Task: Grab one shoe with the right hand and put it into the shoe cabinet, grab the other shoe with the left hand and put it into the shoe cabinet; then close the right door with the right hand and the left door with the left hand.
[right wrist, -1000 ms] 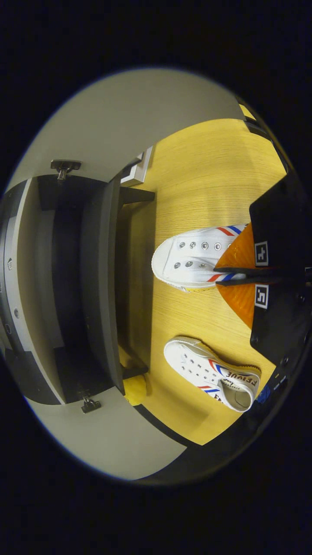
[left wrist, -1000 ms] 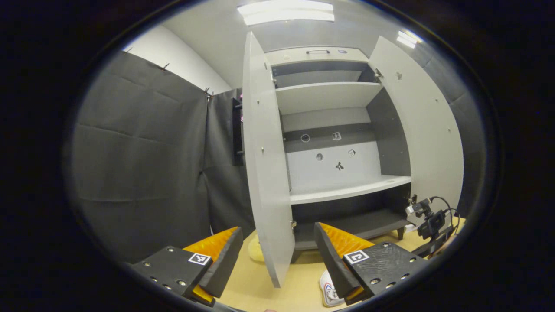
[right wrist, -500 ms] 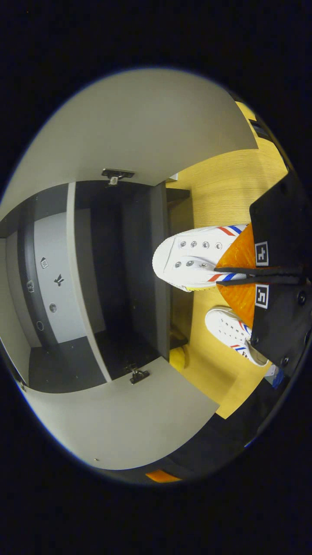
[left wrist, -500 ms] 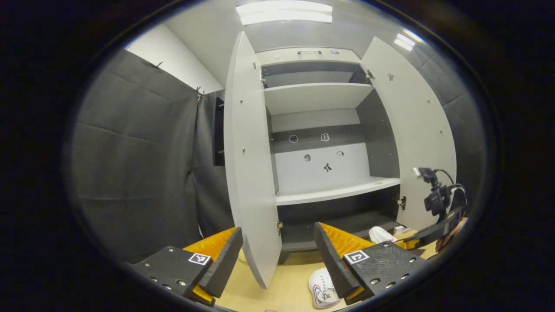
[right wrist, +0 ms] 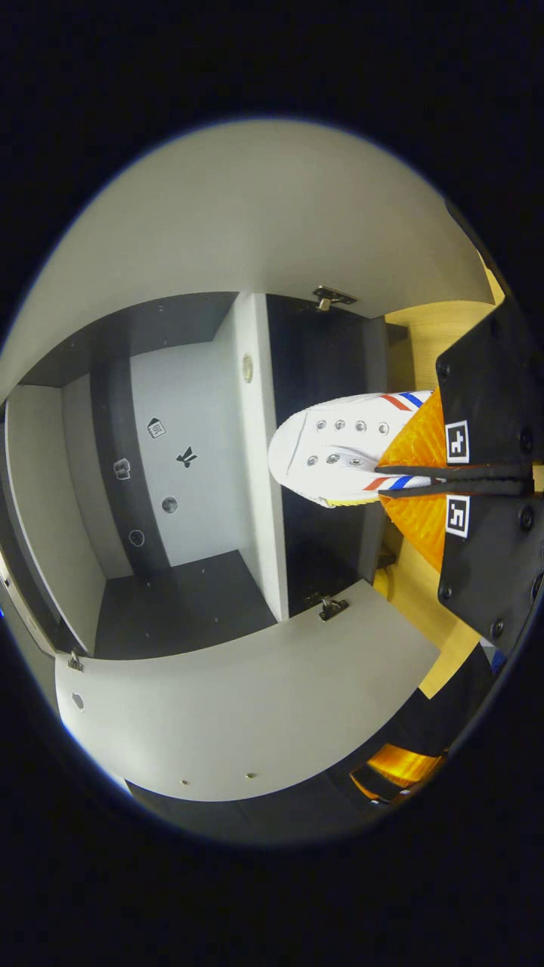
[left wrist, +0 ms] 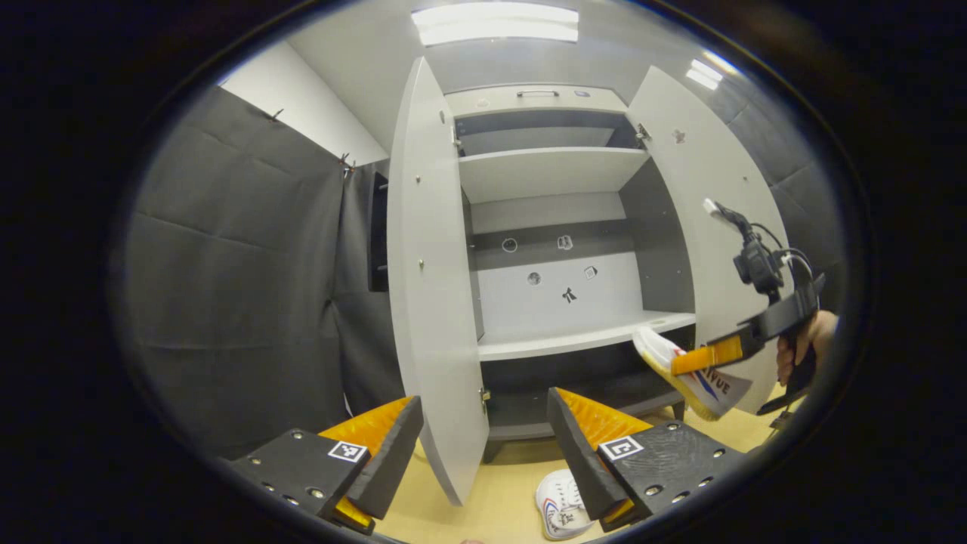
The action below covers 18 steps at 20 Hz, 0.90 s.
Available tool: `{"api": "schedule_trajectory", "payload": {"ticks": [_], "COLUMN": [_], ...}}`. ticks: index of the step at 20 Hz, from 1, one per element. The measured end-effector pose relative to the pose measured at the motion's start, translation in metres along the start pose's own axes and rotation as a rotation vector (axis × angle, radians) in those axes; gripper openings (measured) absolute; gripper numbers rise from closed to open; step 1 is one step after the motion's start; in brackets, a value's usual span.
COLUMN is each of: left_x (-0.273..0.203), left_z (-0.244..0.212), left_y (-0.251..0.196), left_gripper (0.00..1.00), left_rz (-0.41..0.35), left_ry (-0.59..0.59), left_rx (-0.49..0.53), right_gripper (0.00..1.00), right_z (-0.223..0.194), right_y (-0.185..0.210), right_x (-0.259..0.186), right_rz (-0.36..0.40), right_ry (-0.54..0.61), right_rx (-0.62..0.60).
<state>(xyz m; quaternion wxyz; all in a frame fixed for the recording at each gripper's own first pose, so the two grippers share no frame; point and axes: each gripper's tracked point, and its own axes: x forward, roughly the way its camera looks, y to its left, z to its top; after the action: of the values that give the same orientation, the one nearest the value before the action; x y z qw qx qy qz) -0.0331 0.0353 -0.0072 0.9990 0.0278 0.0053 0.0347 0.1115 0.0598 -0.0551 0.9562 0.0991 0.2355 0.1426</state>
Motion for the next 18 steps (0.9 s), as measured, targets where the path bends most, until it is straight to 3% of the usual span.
{"api": "schedule_trajectory", "payload": {"ticks": [10, 18], "left_x": [-0.003, -0.004], "left_z": [-0.008, -0.016], "left_y": [0.013, 0.017], "left_gripper": [0.95, 0.95], "left_rz": [0.039, 0.051], "left_ry": [0.023, 0.049], "left_rx": [0.004, 0.002], "right_gripper": [0.00, 0.01], "right_z": [0.105, 0.162], "right_y": [-0.015, -0.039], "right_x": [0.043, 0.092], "right_rz": [-0.016, -0.095], "right_ry": [-0.125, -0.131], "right_rx": [0.005, -0.003]}}
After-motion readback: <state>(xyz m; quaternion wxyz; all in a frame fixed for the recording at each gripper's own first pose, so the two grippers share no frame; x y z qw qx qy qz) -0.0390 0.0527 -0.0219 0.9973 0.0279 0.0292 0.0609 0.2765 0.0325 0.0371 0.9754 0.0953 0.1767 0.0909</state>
